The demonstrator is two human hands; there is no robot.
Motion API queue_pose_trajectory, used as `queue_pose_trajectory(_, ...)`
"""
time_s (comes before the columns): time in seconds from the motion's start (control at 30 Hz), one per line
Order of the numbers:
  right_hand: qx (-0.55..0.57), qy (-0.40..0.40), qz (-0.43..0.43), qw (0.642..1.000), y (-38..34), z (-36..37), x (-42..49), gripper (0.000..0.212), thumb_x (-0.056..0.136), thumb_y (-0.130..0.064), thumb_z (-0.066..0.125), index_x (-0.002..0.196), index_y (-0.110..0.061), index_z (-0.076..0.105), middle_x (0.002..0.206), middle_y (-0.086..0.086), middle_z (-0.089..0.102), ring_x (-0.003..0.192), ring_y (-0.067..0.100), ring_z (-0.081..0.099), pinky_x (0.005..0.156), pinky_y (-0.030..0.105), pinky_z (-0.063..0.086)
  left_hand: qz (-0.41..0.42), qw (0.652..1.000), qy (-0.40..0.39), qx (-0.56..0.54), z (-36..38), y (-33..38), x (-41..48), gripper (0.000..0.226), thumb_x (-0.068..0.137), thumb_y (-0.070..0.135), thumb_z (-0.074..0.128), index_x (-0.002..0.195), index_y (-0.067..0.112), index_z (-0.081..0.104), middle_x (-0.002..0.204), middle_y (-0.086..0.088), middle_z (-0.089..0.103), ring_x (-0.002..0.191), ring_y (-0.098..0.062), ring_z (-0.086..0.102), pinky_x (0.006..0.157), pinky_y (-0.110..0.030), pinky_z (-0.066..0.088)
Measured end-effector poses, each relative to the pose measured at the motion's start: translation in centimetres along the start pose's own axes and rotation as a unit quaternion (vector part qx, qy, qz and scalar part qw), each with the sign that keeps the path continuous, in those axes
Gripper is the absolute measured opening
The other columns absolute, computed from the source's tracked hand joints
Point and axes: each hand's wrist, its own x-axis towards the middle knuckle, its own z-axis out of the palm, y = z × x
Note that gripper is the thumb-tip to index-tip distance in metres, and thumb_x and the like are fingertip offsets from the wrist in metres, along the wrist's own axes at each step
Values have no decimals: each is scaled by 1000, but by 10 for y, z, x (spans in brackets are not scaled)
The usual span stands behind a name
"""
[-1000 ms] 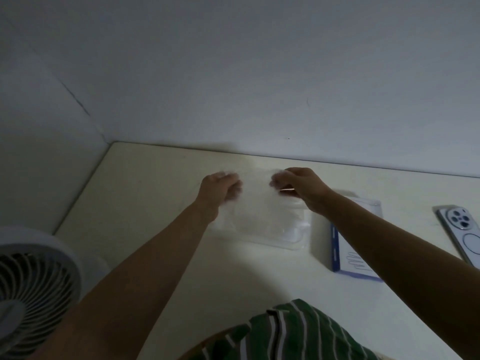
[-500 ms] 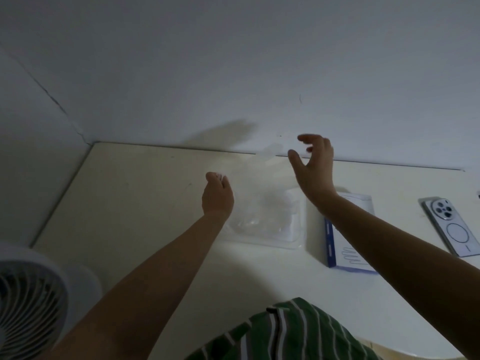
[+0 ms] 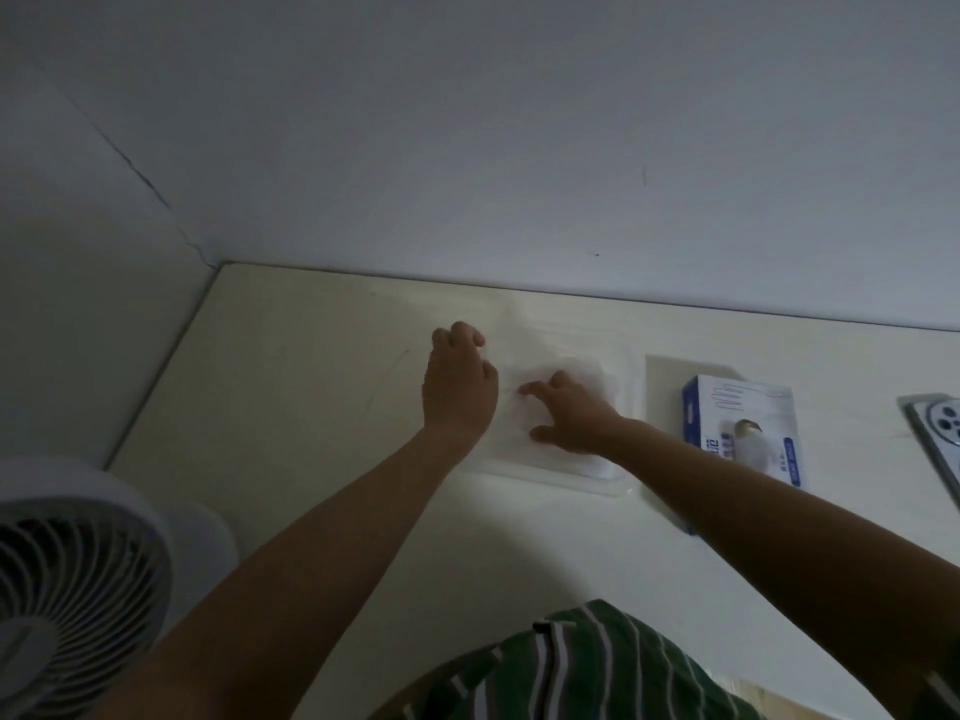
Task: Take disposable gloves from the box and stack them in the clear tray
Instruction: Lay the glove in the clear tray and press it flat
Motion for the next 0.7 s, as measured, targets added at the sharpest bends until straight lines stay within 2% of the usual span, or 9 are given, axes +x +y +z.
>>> queue_pose_trajectory(0.1,-9,6,-8,1000,1,0,3,76,86,-37,70,150,-29,29,140,13,37,122,28,48,103,39,43,145,986,71,39,-4,7,-6,27,78,3,57,104,10,58,105,-9,54,94,-26,53,80,-39,45)
queue_pose_trajectory(0.17,-7,8,-15,1000,2,-1,4,81,85,-34,72,151,-28,26,140,13,38,122,28,48,101,38,44,212,977,19,25,0,12,-6,24,79,1,56,100,10,60,99,-8,56,84,-27,57,72,-39,49)
queue_pose_trajectory(0.2,-6,5,-15,1000,3,-2,4,84,84,-32,73,152,-29,24,140,13,37,121,29,48,100,38,45,213,975,-42,48,4,12,-5,23,83,3,55,104,11,59,102,-7,55,85,-28,59,72,-38,50)
queue_pose_trajectory(0.27,-8,-11,-6,1000,4,-4,2,89,82,-28,76,153,-30,21,140,12,35,120,30,49,99,38,45,162,959,-177,152,16,3,0,34,89,11,57,122,16,52,119,-8,48,100,-29,59,78,-36,48)
queue_pose_trajectory(0.37,-10,-35,15,999,8,-7,-2,90,79,-25,78,152,-25,25,144,11,31,122,30,49,101,36,45,57,922,-316,219,30,-18,5,73,83,28,72,143,19,31,137,-16,30,121,-35,47,96,-39,45)
queue_pose_trajectory(0.43,-2,13,-4,1000,4,-9,-6,78,80,-24,76,147,-23,35,139,8,37,115,26,53,92,34,49,36,920,-334,204,37,-28,8,88,77,37,78,146,21,26,140,-17,24,128,-35,39,103,-40,42)
queue_pose_trajectory(0.53,15,109,-92,990,-6,-12,-6,51,86,-21,68,134,-23,51,126,3,48,103,21,57,82,32,51,38,911,-352,212,43,-32,11,103,72,45,79,151,24,17,146,-18,14,135,-37,30,107,-45,39)
queue_pose_trajectory(0.6,-11,88,-81,993,-7,-10,-4,50,90,-17,62,138,-22,48,130,6,46,111,26,56,86,34,49,43,910,-353,212,46,-33,12,105,71,43,81,150,23,16,144,-19,15,133,-39,31,106,-45,40)
queue_pose_trajectory(0.7,-62,-4,13,998,2,-2,0,71,90,-12,61,150,-20,25,146,16,28,124,34,47,97,37,44,43,911,-350,212,50,-36,13,107,70,40,82,149,19,12,141,-21,17,129,-40,35,104,-41,41)
